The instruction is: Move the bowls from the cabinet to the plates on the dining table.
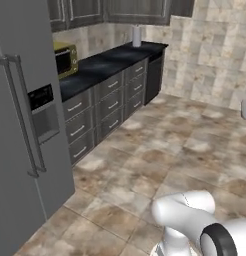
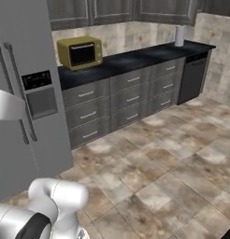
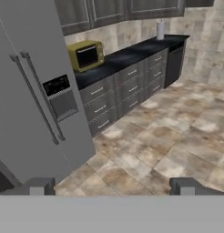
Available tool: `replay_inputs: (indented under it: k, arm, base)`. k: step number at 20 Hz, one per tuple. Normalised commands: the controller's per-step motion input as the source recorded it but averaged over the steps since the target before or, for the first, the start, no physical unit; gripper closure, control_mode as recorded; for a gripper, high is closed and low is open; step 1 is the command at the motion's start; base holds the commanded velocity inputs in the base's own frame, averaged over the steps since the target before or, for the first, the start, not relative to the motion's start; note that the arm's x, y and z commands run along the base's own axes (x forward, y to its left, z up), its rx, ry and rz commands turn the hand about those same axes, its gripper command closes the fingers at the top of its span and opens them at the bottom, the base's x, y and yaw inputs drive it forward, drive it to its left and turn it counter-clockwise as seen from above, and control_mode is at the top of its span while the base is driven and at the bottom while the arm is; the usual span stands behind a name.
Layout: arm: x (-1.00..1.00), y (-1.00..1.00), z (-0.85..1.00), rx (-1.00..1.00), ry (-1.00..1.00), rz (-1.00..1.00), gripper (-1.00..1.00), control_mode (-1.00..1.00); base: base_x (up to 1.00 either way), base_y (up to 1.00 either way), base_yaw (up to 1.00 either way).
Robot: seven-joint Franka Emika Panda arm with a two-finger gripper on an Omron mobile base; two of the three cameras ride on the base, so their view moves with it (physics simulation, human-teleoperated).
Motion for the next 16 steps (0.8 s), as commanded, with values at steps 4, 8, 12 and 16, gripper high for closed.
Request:
replay_inputs:
  k: [4, 8, 12, 16]
  arm:
    - [0.00, 0.00, 0.00, 0.00, 0.00, 0.00, -1.00, 1.00]
    - [0.00, 0.00, 0.00, 0.00, 0.00, 0.00, -1.00, 1.00]
    - [0.00, 0.00, 0.00, 0.00, 0.00, 0.00, -1.00, 1.00]
    - [0.00, 0.00, 0.00, 0.00, 0.00, 0.00, -1.00, 1.00]
  base:
    - [1.00, 0.07, 0.00]
    - [1.00, 0.00, 0.00]
    - [1.00, -0.15, 0.00]
    - [1.00, -0.43, 0.02]
